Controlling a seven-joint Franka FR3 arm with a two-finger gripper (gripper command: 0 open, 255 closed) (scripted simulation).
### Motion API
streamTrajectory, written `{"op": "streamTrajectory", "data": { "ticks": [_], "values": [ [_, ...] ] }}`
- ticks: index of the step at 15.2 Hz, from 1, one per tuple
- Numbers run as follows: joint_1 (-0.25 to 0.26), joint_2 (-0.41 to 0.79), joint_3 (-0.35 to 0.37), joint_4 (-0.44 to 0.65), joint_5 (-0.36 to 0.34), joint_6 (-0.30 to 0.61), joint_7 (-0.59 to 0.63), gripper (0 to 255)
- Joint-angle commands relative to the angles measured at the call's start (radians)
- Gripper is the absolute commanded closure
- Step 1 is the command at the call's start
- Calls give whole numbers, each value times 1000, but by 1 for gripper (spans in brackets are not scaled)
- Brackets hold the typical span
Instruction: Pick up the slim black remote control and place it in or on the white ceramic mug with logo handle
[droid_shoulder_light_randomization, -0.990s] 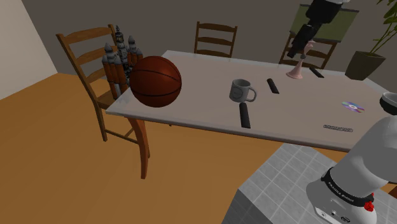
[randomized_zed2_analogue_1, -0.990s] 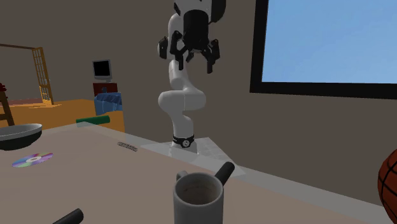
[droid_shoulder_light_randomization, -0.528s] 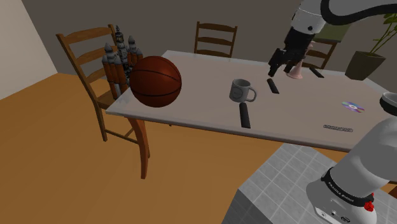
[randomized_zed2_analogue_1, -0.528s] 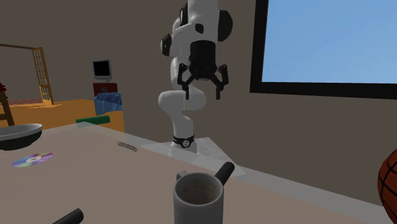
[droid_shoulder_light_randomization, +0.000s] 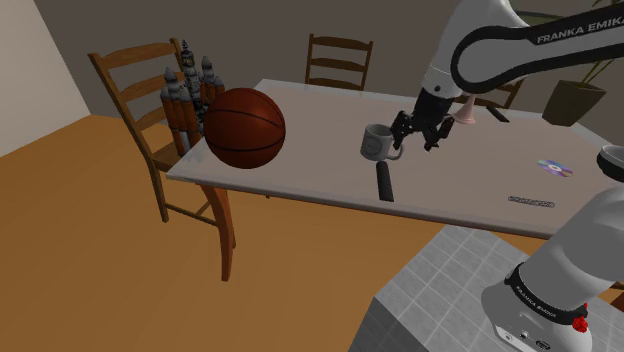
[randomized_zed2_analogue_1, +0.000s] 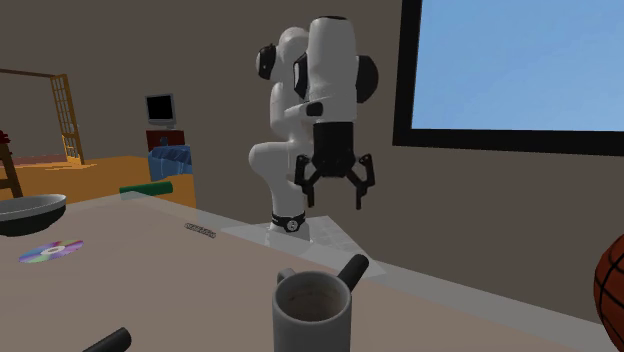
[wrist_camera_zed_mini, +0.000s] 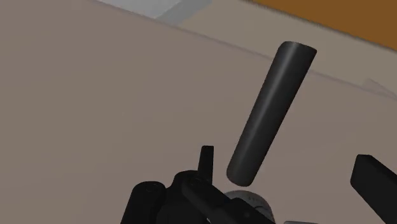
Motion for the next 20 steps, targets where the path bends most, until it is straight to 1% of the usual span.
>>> {"op": "streamTrajectory", "data": {
  "ticks": [1, 6, 7, 14, 20],
  "values": [
    [-17, 54, 22, -21, 24, 66, 88, 0],
    [-47, 223, 79, -44, 82, 236, 299, 0],
    [-49, 240, 83, -44, 87, 252, 318, 0],
    [-50, 326, 97, -74, 83, 368, 323, 0],
    [-50, 334, 98, -76, 83, 378, 324, 0]
  ]
}}
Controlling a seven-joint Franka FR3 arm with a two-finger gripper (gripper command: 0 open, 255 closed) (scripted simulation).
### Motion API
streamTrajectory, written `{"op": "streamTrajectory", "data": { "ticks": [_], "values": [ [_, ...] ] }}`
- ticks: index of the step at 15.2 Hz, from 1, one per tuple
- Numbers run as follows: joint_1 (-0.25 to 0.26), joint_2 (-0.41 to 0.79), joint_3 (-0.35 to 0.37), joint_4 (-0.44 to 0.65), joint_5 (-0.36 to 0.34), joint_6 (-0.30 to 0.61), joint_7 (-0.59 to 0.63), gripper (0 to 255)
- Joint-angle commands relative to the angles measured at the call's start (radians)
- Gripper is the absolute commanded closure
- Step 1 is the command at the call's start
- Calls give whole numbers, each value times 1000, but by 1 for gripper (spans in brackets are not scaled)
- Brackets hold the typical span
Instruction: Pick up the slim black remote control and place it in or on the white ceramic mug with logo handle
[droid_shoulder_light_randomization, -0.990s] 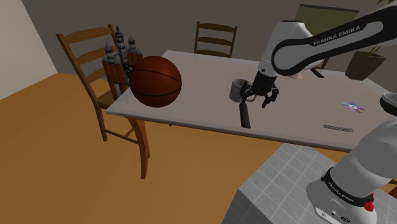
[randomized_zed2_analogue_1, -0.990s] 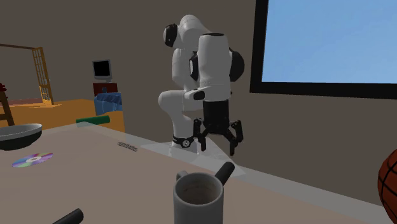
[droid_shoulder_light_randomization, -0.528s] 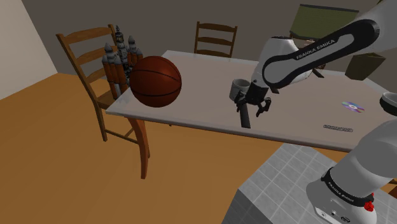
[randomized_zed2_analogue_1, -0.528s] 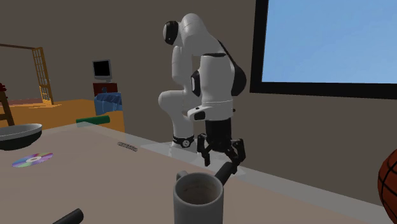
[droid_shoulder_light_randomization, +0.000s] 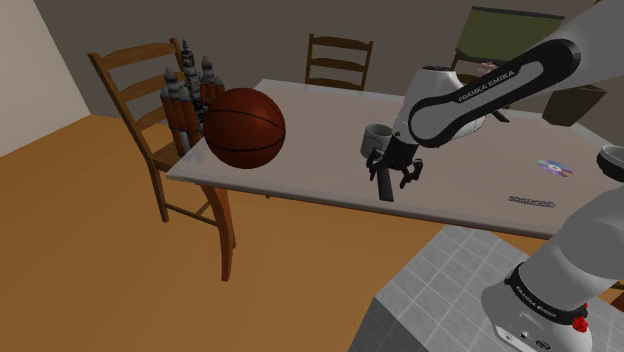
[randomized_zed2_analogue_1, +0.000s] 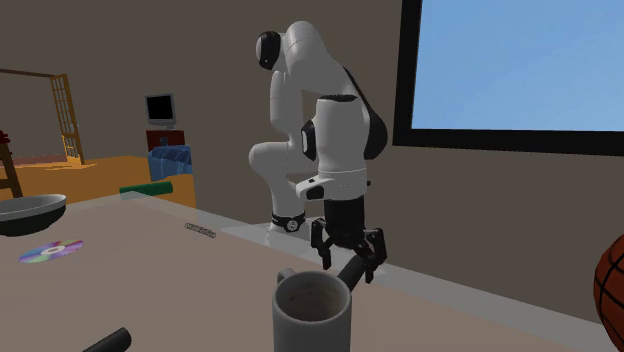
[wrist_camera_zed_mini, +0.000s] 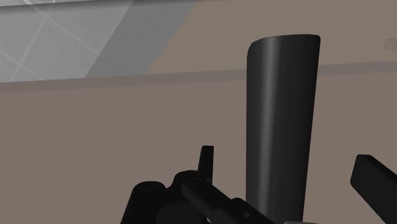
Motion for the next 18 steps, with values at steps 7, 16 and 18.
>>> {"op": "streamTrajectory", "data": {
  "ticks": [7, 16, 18],
  "values": [
    [0, 1, 0, -1, 0, 2, 0, 255],
    [2, -48, -6, 19, 2, -66, 0, 255],
    [2, -70, -9, 30, 2, -99, 0, 255]
  ]
}}
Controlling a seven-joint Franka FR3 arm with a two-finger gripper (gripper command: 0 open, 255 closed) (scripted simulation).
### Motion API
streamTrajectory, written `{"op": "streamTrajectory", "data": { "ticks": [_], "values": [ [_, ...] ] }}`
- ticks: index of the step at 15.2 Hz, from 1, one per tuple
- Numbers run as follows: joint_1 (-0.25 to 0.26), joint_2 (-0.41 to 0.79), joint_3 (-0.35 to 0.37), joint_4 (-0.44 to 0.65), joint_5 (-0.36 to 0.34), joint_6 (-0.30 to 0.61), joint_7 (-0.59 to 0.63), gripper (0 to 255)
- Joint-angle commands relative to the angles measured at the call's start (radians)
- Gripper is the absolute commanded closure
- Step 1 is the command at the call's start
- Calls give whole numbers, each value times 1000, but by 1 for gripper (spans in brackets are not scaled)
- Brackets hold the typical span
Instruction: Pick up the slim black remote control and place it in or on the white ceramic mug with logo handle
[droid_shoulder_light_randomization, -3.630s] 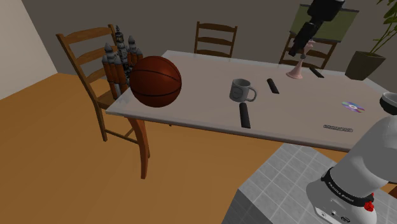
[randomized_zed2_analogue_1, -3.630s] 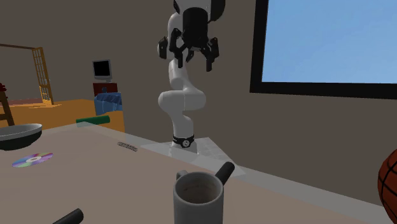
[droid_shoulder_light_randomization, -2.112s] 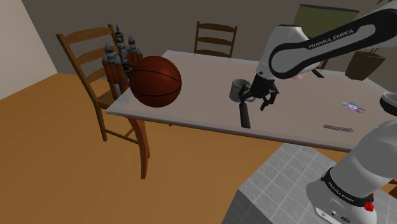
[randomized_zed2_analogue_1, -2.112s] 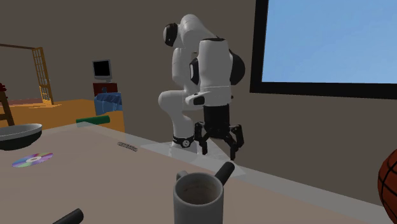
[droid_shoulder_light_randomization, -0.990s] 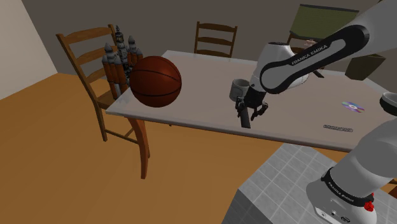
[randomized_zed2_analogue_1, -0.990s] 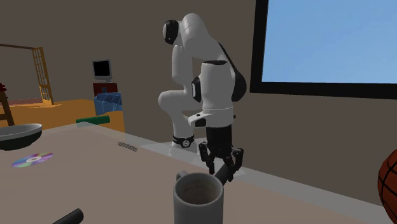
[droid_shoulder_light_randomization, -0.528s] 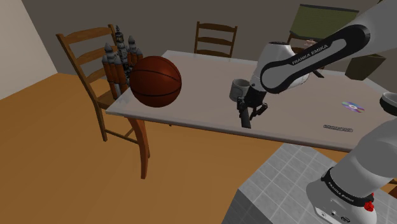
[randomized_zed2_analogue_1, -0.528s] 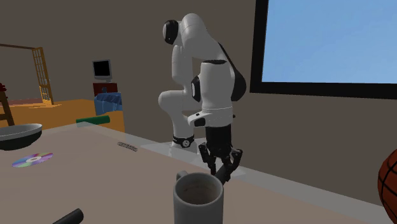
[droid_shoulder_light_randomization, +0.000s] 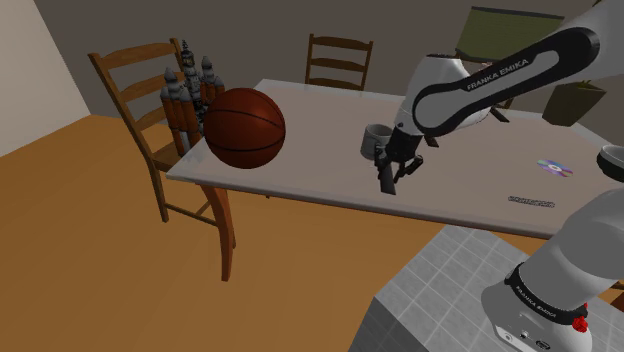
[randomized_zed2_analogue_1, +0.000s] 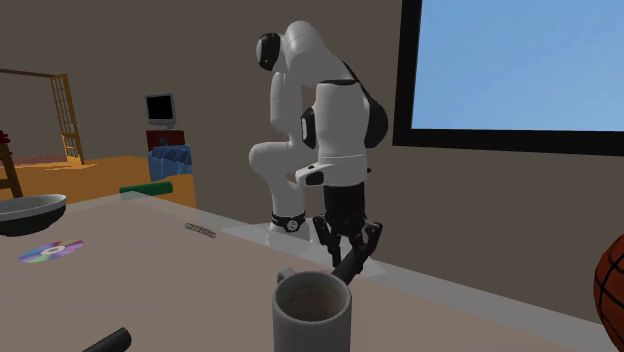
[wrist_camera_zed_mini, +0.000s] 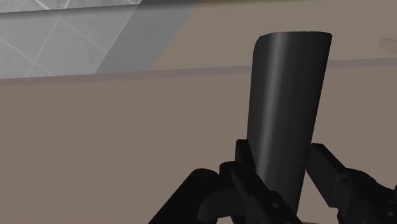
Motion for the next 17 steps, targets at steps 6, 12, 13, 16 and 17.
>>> {"op": "streamTrajectory", "data": {
  "ticks": [6, 12, 13, 16, 17],
  "values": [
    [1, -72, -10, 45, -1, -117, 3, 255],
    [0, -119, -19, 92, -5, -210, 6, 255],
    [0, -126, -20, 100, -6, -226, 7, 255],
    [0, -145, -24, 127, -8, -271, 9, 255],
    [-1, -151, -26, 136, -9, -286, 10, 255]
  ]
}}
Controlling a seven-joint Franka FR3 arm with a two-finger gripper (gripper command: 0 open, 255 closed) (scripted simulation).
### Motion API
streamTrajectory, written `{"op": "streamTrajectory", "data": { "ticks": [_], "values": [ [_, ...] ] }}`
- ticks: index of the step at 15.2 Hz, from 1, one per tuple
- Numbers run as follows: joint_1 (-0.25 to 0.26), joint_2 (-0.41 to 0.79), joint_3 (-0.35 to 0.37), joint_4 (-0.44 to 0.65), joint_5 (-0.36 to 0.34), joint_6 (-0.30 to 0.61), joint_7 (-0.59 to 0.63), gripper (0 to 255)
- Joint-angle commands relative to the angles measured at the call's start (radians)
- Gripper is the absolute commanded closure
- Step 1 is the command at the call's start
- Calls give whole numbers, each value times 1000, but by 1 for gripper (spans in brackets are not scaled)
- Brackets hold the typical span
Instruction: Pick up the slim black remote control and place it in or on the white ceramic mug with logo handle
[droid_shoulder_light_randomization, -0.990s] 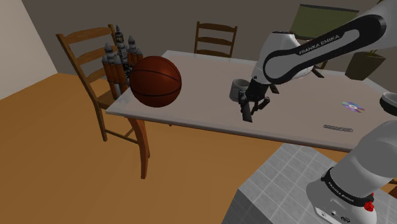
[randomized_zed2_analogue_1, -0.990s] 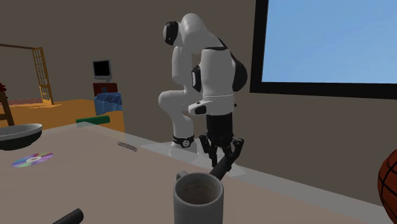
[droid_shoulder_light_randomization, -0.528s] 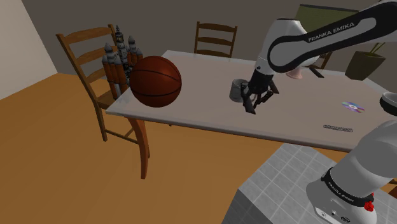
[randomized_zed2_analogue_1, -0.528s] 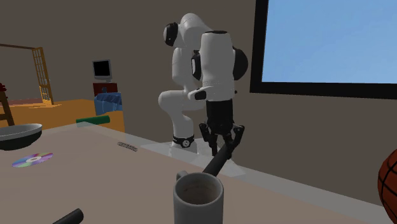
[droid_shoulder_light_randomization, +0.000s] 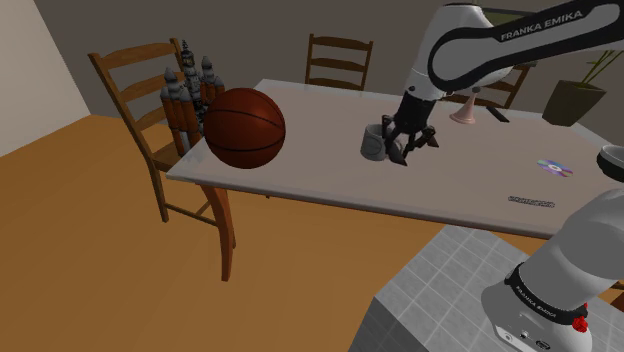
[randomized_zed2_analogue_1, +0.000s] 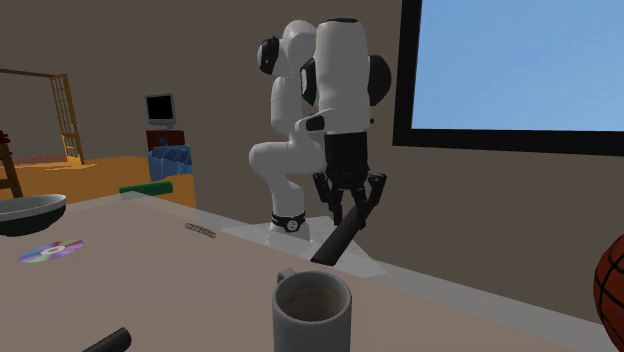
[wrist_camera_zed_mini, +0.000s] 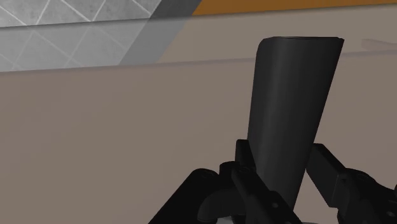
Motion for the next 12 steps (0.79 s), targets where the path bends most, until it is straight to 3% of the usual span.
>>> {"op": "streamTrajectory", "data": {
  "ticks": [1, 10, 12],
  "values": [
    [0, -14, -3, 16, -1, -30, 2, 255],
    [-3, -49, -14, 107, -9, -157, 8, 255],
    [-23, 12, -34, 152, -28, -144, -20, 255]
  ]
}}
